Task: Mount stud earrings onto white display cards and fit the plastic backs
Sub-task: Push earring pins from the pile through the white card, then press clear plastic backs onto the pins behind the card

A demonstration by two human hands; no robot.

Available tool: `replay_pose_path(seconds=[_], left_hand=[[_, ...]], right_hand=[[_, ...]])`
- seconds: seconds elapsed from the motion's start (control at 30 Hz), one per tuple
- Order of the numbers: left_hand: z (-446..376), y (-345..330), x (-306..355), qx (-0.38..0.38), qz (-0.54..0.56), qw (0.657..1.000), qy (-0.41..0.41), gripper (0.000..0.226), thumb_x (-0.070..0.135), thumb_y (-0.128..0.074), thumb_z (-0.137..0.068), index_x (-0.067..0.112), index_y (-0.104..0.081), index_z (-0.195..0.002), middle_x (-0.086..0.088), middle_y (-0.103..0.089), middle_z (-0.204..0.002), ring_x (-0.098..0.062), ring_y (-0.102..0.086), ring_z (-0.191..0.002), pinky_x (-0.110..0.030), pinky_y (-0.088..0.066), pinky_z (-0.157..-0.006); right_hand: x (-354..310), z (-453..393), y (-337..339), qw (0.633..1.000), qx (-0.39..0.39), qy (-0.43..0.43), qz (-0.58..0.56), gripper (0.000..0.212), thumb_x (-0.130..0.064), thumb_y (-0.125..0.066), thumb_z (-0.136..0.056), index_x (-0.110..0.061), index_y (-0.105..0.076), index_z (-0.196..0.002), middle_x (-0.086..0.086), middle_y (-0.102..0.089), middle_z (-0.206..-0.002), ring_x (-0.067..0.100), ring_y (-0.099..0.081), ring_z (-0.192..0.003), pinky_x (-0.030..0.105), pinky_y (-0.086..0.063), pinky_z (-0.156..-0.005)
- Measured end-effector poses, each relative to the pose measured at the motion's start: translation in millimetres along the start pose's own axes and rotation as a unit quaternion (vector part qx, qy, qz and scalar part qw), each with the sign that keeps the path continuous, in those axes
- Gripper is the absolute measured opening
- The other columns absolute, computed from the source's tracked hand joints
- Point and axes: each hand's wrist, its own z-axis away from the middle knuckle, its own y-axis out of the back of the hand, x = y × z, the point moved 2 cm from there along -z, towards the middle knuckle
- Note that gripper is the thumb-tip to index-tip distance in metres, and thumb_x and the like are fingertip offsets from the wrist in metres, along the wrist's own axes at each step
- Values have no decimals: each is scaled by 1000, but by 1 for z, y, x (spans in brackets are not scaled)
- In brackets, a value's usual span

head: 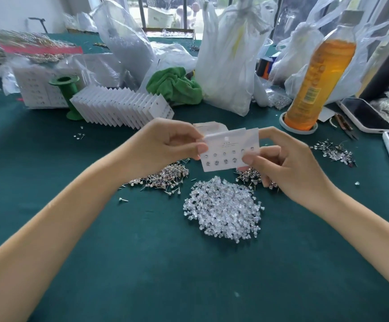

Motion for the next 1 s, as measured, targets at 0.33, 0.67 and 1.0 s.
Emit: replay_pose_path(seconds=[0.33, 0.67, 1.0], left_hand=[[-5, 18, -31, 67, -53, 994, 62, 11, 31, -64, -87, 24, -73, -87, 8, -70, -68, 2, -41, -37, -10, -31, -38], [-40, 44, -54, 161, -182, 964, 109, 21, 27, -60, -92, 9, -71, -91, 6, -63, -72, -2, -57, -62, -9, -39, -53], [-76, 46, -71, 202, -302, 911, 196, 24, 29, -55, -93, 11, -70, -88, -5, -67, -88, -23, -61, -83, -29, -46, -70]], right_hand=[[20, -65, -16, 989, -107, -81, 58, 25, -17, -58, -95, -16, -58, -120, -5, -73, -83, 11, -53, -53, 26, -41, -53], [32, -175, -50, 984, -124, -82, 103, 11, -11, -57, -96, -9, -53, -106, 15, -69, -98, 16, -58, -69, 22, -50, -63], [41, -210, -82, 939, -187, -105, 269, 12, -26, -65, -85, -22, -59, -76, -4, -57, -76, 20, -51, -81, 36, -32, -80]])
